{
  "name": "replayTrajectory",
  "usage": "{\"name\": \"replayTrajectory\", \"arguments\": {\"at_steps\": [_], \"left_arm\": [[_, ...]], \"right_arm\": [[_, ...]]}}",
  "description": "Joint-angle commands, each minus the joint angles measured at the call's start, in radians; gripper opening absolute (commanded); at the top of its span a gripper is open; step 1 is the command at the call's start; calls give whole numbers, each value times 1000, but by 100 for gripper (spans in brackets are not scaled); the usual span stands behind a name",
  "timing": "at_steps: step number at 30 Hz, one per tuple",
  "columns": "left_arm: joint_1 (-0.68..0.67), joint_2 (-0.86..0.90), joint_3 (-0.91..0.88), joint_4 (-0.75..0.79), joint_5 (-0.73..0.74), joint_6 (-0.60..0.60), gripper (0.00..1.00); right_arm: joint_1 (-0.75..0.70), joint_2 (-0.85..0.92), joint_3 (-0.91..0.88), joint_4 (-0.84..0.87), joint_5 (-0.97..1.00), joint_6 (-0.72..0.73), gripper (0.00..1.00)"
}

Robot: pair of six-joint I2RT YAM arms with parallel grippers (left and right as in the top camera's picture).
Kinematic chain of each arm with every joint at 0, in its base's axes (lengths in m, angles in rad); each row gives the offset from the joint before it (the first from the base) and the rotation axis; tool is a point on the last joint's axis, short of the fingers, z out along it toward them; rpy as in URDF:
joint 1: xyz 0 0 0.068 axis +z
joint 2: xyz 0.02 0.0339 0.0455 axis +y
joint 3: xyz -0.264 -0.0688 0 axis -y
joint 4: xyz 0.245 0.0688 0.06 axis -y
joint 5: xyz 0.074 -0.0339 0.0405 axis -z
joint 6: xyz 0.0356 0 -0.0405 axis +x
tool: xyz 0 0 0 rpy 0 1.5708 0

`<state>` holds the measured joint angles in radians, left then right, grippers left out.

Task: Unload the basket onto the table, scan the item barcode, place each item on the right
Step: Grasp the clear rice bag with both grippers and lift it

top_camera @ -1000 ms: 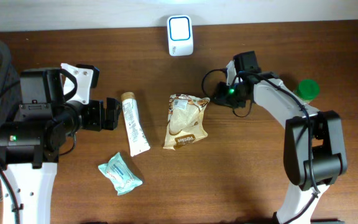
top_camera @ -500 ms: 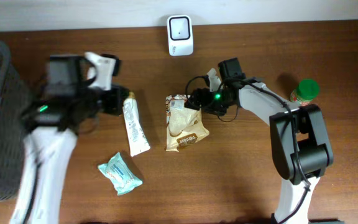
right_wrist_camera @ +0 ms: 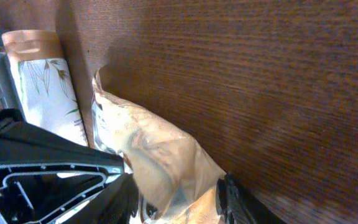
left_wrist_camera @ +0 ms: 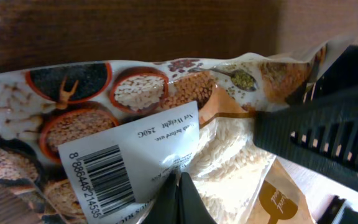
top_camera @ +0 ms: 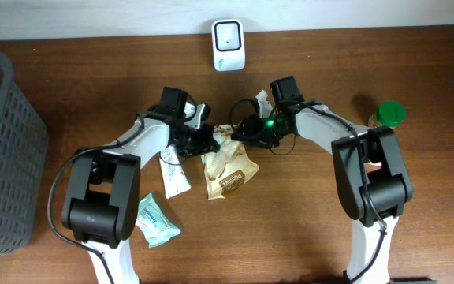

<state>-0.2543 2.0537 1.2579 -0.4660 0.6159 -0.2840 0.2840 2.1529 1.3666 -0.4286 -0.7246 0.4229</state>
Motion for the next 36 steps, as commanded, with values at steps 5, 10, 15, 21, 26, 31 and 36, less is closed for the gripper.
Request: {"name": "replayTrajectory", "arguments": {"at_steps": [5, 10, 15, 21, 26, 31, 36], "left_arm": [[-7, 140, -16, 13, -96, -45, 0], [-7, 140, -16, 21, -97, -44, 0], [-7, 137, -11, 27, -101, -21, 0], [86, -136, 74, -234, -97, 48, 39], [22, -64, -49, -111, -117, -24, 33], [-56, 84, -70, 183, -10, -113, 6], [-67, 86, -70, 179, -74, -116, 0]], "right_arm": [[89, 144, -39, 97, -42, 88, 44], [131, 145, -39, 107, -34, 82, 35], [139, 145, -39, 98, -11, 37, 13], [-3, 96, -6, 11, -8, -52, 4], [-89, 58, -7, -112, -3, -121, 4], [-25, 60, -7, -115, 27, -120, 4], [-3, 60, -8, -114, -31, -120, 33]]}}
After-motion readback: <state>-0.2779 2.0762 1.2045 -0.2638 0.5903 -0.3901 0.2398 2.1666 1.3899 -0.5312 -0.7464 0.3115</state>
